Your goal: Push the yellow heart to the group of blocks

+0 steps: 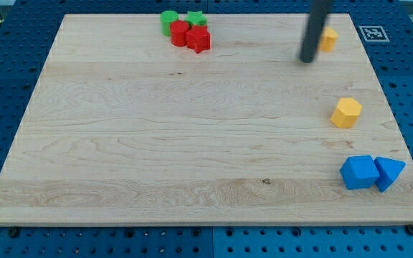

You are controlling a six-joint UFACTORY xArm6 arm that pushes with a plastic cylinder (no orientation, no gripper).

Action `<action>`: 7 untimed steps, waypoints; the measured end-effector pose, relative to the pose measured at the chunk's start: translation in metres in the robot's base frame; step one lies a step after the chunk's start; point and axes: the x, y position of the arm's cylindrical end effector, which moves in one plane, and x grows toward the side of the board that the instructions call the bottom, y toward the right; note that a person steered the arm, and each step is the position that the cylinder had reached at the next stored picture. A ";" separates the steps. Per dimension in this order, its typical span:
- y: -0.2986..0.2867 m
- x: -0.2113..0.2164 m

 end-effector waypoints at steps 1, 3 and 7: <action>0.082 -0.011; -0.086 -0.065; -0.124 0.004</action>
